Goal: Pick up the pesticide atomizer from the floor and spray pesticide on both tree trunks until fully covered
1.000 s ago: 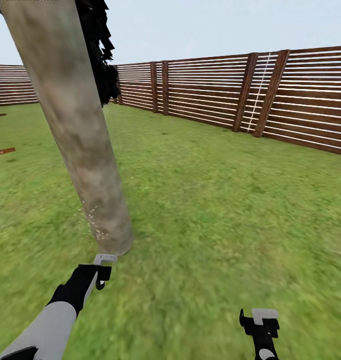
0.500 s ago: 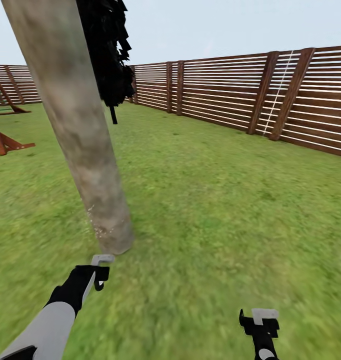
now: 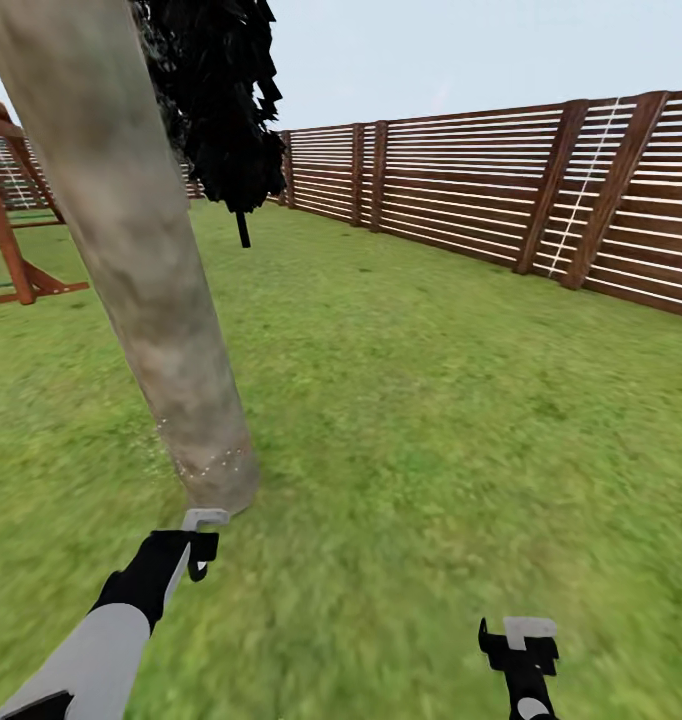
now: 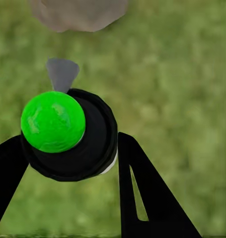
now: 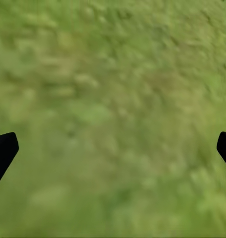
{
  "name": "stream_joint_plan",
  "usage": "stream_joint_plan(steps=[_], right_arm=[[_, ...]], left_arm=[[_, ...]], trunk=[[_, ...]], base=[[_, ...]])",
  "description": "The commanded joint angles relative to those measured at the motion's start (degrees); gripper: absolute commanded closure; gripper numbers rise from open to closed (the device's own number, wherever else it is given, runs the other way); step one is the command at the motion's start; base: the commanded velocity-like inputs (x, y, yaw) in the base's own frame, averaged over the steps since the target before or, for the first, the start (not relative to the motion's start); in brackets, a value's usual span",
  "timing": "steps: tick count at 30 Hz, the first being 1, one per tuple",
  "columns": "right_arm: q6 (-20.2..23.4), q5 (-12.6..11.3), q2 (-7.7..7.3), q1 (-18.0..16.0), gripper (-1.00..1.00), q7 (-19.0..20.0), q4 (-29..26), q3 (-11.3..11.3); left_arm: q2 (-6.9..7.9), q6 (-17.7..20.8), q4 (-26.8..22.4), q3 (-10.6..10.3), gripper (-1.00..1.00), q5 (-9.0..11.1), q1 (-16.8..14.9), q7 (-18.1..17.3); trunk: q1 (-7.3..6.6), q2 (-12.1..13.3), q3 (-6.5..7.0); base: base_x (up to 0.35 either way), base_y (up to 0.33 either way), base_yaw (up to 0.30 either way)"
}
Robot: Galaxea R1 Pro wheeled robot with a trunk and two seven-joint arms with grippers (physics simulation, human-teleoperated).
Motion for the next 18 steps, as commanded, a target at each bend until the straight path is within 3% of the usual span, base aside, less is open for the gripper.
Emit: stream_joint_plan(steps=[1,6,9,13,15,17,18], right_arm=[[0.00,0.00,0.00,0.00,-1.00,0.00,0.00,0.00],[0.00,0.00,0.00,0.00,-1.00,0.05,0.00,0.00],[0.00,0.00,0.00,0.00,-1.00,0.08,0.00,0.00],[0.00,0.03,-0.07,0.00,-1.00,0.09,0.00,0.00],[0.00,0.06,-0.09,0.00,-1.00,0.09,0.00,0.00],[0.00,0.06,-0.09,0.00,-1.00,0.09,0.00,0.00],[0.00,0.05,-0.09,0.00,-1.00,0.09,0.00,0.00]], left_arm=[[0.00,-0.01,-0.01,-0.01,1.00,-0.01,0.00,0.00],[0.17,0.02,-0.10,-0.13,1.00,-0.01,0.00,0.00],[-0.53,0.17,-0.22,-0.49,1.00,-0.05,-0.81,0.13],[-2.74,0.78,-2.41,-0.44,1.00,-0.12,-7.01,0.03],[-1.60,0.82,-2.54,-0.19,1.00,-0.30,-8.12,-0.01],[4.05,0.96,-2.56,-0.05,1.00,0.00,-8.40,-0.24],[4.26,0.96,-2.61,-0.22,1.00,-0.01,-8.46,-0.25]], trunk=[[0.00,0.00,0.00],[0.00,0.00,0.00],[0.00,0.00,0.00],[0.00,0.00,0.00],[0.00,0.00,0.00],[0.00,0.00,0.00],[0.00,0.00,0.00]], base=[[-0.119,-0.247,0.277],[-0.073,-0.042,0.278],[-0.002,-0.001,0.249],[0.000,0.000,0.046],[0.000,0.000,0.002],[0.000,0.000,0.000],[0.000,0.000,0.000]])
